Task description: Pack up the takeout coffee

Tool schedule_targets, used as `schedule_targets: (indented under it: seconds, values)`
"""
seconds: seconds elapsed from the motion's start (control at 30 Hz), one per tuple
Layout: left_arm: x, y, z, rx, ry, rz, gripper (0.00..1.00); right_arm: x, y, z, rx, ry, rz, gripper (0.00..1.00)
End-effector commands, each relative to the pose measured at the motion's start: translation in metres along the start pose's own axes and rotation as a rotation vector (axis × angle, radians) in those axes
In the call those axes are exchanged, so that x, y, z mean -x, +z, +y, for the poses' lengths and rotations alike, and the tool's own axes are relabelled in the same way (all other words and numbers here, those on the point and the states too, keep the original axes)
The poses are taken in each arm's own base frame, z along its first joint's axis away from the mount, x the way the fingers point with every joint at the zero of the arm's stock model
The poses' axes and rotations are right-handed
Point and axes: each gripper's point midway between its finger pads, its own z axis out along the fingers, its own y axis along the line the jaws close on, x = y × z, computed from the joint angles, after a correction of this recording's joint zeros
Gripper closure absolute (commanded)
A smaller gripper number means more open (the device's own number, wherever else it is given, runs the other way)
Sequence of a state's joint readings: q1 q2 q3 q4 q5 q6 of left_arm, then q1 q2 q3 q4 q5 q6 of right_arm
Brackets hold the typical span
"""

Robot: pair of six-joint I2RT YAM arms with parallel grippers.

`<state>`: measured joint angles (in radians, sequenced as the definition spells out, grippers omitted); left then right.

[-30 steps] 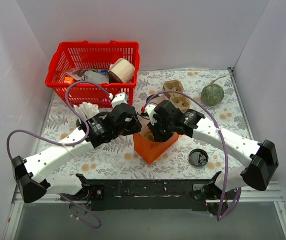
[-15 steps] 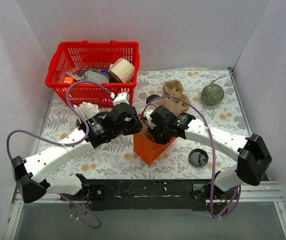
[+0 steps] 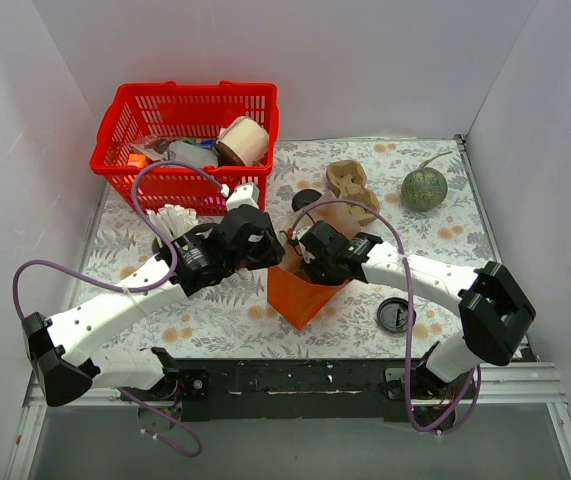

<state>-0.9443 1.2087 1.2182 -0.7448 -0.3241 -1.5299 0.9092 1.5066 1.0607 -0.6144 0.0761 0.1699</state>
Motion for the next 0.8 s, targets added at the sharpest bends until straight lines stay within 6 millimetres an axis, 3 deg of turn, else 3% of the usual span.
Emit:
schedule_targets:
  seconds: [0.0, 0.17, 0.27, 0.4, 0.5, 0.57, 0.77]
  values:
    - [0.015, -0.014, -0.011, -0.055, -0.023, -0.045, 0.72, -0.021, 0.014, 0.000, 0.009, 0.012, 0.070, 0.93]
    - [0.014, -0.013, -0.009, -0.040, -0.026, -0.045, 0.72, 0.000, -0.003, 0.003, 0.022, 0.009, 0.014, 0.93]
    - [0.015, -0.013, -0.007, -0.035, -0.026, -0.048, 0.72, 0.025, -0.021, 0.007, 0.032, 0.007, -0.068, 0.92]
    - [0.014, -0.012, -0.004, -0.018, -0.028, -0.048, 0.72, 0.066, -0.051, 0.008, 0.023, 0.037, -0.214, 0.82]
    - [0.013, -0.013, -0.003, -0.019, -0.029, -0.048, 0.72, 0.084, -0.061, 0.008, 0.024, 0.048, -0.302, 0.76]
    - [0.013, -0.014, -0.003, -0.025, -0.027, -0.047, 0.72, 0.088, -0.058, 0.006, 0.012, 0.055, -0.318, 0.74]
    - [0.011, -0.013, -0.008, -0.049, -0.016, -0.033, 0.72, 0.069, -0.015, -0.009, -0.043, 0.064, -0.220, 0.74]
